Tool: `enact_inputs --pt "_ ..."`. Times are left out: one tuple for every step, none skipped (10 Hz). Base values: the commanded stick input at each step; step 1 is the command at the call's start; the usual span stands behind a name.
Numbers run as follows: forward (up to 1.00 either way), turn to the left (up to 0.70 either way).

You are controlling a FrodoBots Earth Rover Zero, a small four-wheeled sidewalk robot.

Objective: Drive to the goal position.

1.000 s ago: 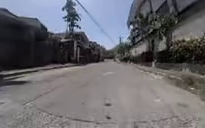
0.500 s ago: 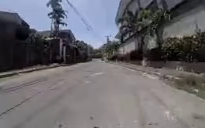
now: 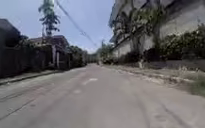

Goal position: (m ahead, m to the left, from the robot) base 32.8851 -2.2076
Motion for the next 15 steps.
enact_inputs --pt "1.0 0.06" --pt "1.0 0.06" --pt "1.0 0.06" --pt "1.0 0.06" --pt "1.0 0.06" --pt "1.0 0.06" --pt "1.0 0.06" --pt "1.0 0.06" --pt "1.0 -0.18" --pt "1.0 -0.34" --pt "1.0 -0.34" --pt "1.0 -0.34" --pt "1.0 -0.34" --pt "1.0 -0.14" --pt "1.0 0.06"
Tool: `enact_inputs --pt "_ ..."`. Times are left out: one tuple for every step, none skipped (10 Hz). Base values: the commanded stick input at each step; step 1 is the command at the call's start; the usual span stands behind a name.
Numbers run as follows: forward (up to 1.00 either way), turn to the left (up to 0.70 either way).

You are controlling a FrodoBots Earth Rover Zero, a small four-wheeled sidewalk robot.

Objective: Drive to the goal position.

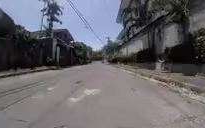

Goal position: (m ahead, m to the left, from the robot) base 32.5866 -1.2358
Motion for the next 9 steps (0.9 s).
enact_inputs --pt "1.0 0.06" --pt "1.0 0.06" --pt "1.0 0.06" --pt "1.0 0.06" --pt "1.0 0.06" --pt "1.0 0.06" --pt "1.0 0.06" --pt "1.0 0.06" --pt "1.0 0.06"
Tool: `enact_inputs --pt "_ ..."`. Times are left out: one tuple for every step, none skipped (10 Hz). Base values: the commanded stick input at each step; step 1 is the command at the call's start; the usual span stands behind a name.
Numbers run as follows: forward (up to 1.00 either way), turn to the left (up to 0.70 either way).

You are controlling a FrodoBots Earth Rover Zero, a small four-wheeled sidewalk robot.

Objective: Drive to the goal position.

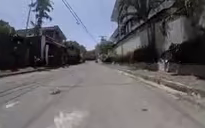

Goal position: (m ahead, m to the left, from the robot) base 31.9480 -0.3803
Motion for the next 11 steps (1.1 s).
enact_inputs --pt "1.0 0.06" --pt "1.0 0.06" --pt "1.0 0.06" --pt "1.0 0.06" --pt "1.0 0.06" --pt "1.0 0.06" --pt "1.0 0.06" --pt "1.0 0.06" --pt "1.0 0.06" --pt "1.0 0.06" --pt "1.0 0.06"
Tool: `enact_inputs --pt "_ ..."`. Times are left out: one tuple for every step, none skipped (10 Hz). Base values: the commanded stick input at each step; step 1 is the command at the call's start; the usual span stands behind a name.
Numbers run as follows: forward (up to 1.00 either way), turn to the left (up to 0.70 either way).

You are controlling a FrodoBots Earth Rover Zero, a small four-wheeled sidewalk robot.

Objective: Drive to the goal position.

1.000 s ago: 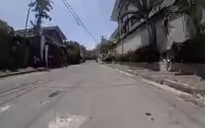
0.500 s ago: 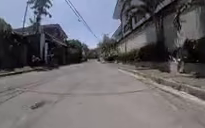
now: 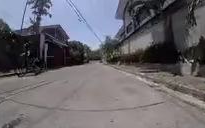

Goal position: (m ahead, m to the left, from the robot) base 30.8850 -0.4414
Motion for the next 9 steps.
enact_inputs --pt "1.0 -0.19" --pt "1.0 -0.34" --pt "1.0 -0.1" --pt "1.0 0.06" --pt "1.0 0.06" --pt "1.0 0.06" --pt "1.0 0.06" --pt "1.0 0.06" --pt "1.0 0.06"
